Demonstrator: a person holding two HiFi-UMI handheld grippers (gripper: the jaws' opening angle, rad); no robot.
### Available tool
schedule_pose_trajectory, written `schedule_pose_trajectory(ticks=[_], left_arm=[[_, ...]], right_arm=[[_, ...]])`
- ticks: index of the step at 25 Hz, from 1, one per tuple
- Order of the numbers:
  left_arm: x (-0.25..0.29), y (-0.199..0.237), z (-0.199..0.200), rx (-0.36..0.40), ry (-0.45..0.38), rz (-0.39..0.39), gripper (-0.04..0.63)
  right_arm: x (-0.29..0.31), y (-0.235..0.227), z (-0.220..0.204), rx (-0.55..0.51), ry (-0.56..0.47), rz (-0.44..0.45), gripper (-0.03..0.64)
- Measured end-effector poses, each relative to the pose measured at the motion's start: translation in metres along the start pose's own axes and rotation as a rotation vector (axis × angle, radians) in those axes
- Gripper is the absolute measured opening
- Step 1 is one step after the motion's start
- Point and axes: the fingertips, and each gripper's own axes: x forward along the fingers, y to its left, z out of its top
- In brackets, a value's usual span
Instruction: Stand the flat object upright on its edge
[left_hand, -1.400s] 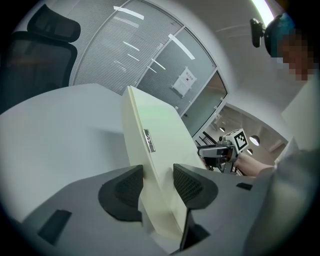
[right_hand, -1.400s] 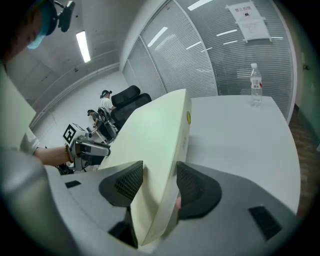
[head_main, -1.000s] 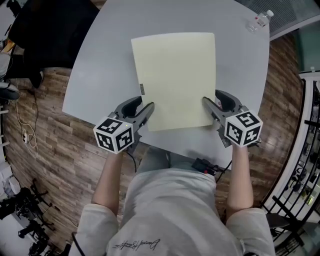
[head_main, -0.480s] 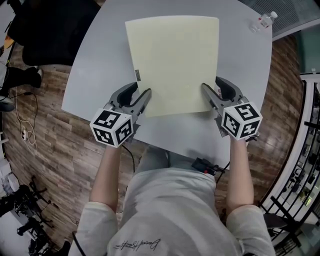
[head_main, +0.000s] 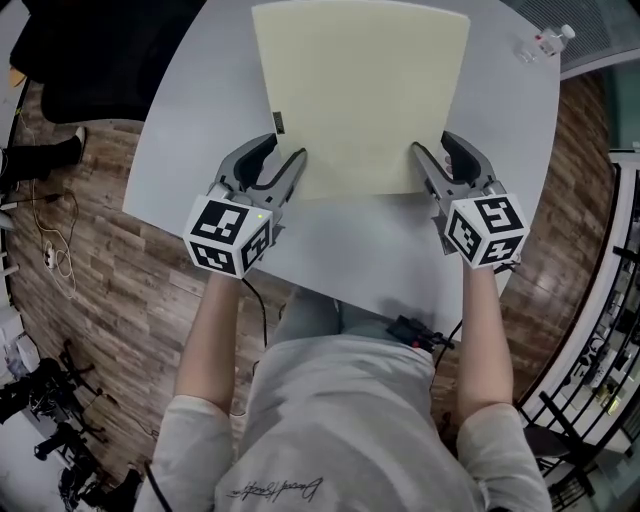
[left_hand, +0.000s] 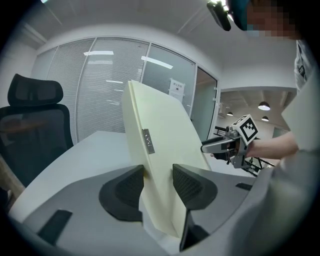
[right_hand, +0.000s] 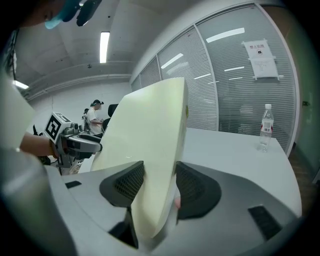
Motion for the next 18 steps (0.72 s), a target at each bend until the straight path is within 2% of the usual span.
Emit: schedule_pose_trajectory(ticks=[6, 18], left_arm=[[0.008, 0.009, 0.001, 0.031, -0.025, 0.044, 0.19], [0.02, 0.021, 0.008, 0.088, -0.069, 0.082, 0.187]], right_arm=[[0.009, -0.003, 0.007, -0.06, -0.056, -0.05, 0.219], [0.022, -0.01, 0.014, -0.088, -0.106, -0.083, 0.216]])
